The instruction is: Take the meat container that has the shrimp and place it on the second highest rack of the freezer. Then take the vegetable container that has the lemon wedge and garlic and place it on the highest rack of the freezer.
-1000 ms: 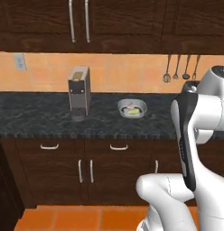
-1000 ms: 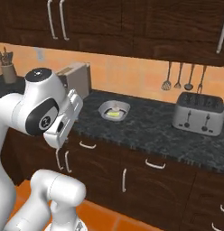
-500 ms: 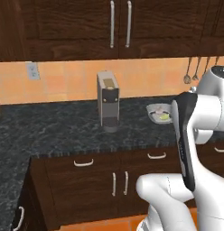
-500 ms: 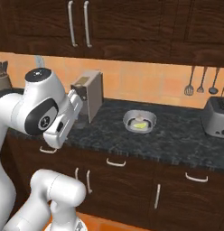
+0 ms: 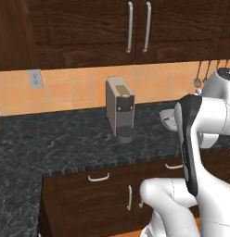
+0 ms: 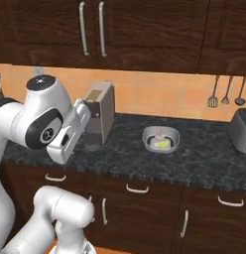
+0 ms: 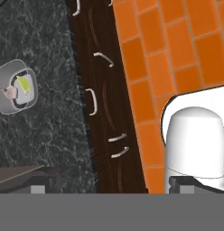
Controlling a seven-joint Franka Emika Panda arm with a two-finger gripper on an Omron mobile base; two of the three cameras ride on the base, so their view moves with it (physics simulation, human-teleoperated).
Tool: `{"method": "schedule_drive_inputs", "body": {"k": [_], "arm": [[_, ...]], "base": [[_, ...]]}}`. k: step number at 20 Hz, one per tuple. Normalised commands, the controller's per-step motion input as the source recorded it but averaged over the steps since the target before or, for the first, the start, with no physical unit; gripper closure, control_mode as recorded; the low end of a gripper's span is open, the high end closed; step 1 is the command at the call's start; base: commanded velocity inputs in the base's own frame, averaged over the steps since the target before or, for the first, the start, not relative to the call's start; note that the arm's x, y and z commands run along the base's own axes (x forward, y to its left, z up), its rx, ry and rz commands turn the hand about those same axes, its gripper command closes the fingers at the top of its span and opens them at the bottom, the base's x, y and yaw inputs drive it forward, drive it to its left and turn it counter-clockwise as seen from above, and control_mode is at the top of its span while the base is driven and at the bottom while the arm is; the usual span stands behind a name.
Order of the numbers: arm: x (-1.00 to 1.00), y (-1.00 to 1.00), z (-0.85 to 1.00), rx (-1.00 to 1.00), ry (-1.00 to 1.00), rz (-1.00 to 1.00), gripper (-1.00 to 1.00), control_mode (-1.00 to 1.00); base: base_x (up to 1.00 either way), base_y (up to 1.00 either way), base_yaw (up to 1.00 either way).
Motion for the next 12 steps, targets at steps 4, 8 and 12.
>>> {"method": "schedule_drive_inputs", "body": {"k": [4, 8, 12], "arm": [[0.0, 0.0, 0.0, 0.0, 0.0, 0.0, -1.0, 1.0], [0.0, 0.0, 0.0, 0.0, 0.0, 0.0, -1.0, 1.0], [0.0, 0.0, 0.0, 0.0, 0.0, 0.0, -1.0, 1.0]], "base": [[0.57, 0.0, -0.01], [0.57, -0.09, 0.0], [0.23, -0.45, 0.01]]}}
